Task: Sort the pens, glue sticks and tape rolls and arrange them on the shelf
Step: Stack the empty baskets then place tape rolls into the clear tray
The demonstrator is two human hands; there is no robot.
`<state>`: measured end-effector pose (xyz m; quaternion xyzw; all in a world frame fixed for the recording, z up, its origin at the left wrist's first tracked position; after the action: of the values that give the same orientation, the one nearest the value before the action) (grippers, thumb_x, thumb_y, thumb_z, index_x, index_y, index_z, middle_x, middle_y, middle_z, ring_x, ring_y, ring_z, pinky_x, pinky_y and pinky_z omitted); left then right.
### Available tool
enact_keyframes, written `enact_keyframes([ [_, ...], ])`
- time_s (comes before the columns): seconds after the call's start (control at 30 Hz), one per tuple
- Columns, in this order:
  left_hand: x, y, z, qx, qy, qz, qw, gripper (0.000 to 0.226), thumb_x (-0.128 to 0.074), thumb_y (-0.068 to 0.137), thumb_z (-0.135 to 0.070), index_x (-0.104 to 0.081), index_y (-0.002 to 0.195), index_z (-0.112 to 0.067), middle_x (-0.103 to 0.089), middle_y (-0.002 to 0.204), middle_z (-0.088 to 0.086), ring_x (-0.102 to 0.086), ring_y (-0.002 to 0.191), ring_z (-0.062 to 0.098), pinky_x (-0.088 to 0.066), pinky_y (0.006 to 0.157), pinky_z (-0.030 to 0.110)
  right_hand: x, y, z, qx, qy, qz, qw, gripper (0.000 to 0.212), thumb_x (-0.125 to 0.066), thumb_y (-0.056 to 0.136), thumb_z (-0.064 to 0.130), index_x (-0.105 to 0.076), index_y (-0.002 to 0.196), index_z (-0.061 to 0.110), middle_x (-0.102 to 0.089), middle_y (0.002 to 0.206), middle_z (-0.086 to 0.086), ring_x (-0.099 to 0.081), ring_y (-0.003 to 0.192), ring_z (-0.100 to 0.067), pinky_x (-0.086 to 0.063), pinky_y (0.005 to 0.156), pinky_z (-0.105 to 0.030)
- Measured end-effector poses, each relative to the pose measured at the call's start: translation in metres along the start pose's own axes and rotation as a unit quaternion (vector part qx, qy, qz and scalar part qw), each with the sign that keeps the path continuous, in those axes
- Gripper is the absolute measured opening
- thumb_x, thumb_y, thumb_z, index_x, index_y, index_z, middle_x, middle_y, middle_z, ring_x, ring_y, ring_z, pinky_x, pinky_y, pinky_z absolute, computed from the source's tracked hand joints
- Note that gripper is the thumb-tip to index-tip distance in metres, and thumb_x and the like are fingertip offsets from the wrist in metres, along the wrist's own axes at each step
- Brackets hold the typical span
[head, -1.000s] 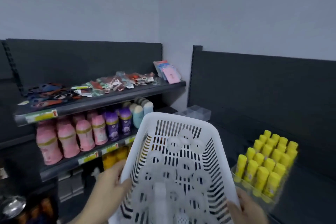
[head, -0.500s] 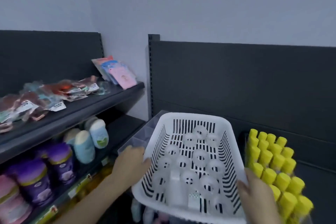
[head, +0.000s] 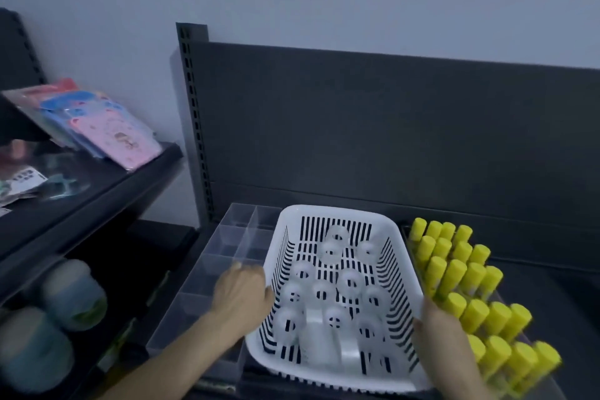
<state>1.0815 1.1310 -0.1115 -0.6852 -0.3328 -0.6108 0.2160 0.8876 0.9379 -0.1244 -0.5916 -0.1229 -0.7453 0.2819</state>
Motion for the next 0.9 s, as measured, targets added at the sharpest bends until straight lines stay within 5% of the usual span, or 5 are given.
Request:
enact_keyframes([
  [0.17, -0.005, 0.014, 0.006, -0.062, 0.038, 0.052, 0.996, 0.022, -0.042, 0.090, -0.034, -0.051, 0.089, -0.015, -0.060, 0.098, 0.002, -0.052, 0.096, 0.017, -0.040, 0.075, 0.026, -0.001, -0.001, 0.010, -0.011, -0.081, -0.032, 0.996, 0.023, -0.040, 0.087, -0.004, -0.048, 0.102, 0.011, -0.054, 0.095, -0.002, -0.049, 0.072, -0.014, -0.036, 0.046, -0.015],
  [0.47, -0.005, 0.020, 0.005, -0.131, 0.031, 0.101, 0.986, 0.030, -0.037, 0.094, -0.041, -0.043, 0.081, -0.014, -0.048, 0.084, 0.000, -0.043, 0.084, 0.017, -0.039, 0.078, 0.028, -0.005, -0.010, 0.022, -0.033, -0.138, -0.090, 0.986, 0.041, -0.038, 0.088, 0.000, -0.041, 0.128, 0.009, -0.049, 0.122, -0.005, -0.049, 0.107, -0.016, -0.045, 0.089, -0.023],
  [0.6, 0.006, 0.030, 0.006, -0.130, 0.088, 0.115, 0.981, 0.046, -0.032, 0.094, -0.054, -0.043, 0.068, -0.017, -0.055, 0.078, 0.000, -0.051, 0.083, 0.018, -0.039, 0.079, 0.031, -0.001, -0.009, 0.032, -0.022, -0.150, -0.111, 0.982, 0.035, -0.040, 0.091, 0.011, -0.048, 0.125, 0.013, -0.050, 0.126, -0.003, -0.050, 0.110, -0.018, -0.044, 0.088, -0.023],
  [0.73, 0.027, 0.053, 0.003, -0.117, 0.050, 0.051, 0.991, 0.040, -0.034, 0.094, -0.051, -0.055, 0.086, -0.018, -0.063, 0.097, -0.001, -0.057, 0.095, 0.017, -0.042, 0.085, 0.030, 0.013, 0.006, 0.044, 0.042, -0.087, -0.134, 0.986, 0.030, -0.049, 0.090, 0.014, -0.059, 0.118, 0.009, -0.058, 0.121, -0.004, -0.059, 0.103, -0.021, -0.051, 0.085, -0.028],
  [0.9, 0.012, 0.087, -0.026, -0.140, -0.014, 0.061, 0.988, 0.033, -0.044, 0.093, -0.038, -0.060, 0.103, -0.010, -0.062, 0.105, 0.003, -0.055, 0.100, 0.019, -0.046, 0.086, 0.031, 0.012, 0.054, 0.051, 0.094, -0.046, -0.047, 0.993, 0.023, -0.043, 0.093, 0.013, -0.059, 0.108, 0.006, -0.059, 0.108, -0.008, -0.059, 0.095, -0.023, -0.050, 0.078, -0.032],
])
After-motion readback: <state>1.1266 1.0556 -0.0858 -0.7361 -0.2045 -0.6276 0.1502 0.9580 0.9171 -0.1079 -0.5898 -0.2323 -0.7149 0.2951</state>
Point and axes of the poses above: each hand's wrist, its own y-axis towards the middle knuckle, its own x-axis out of the back of the hand, z = x × y, the point moved 6 cm from there along y, towards the middle knuckle
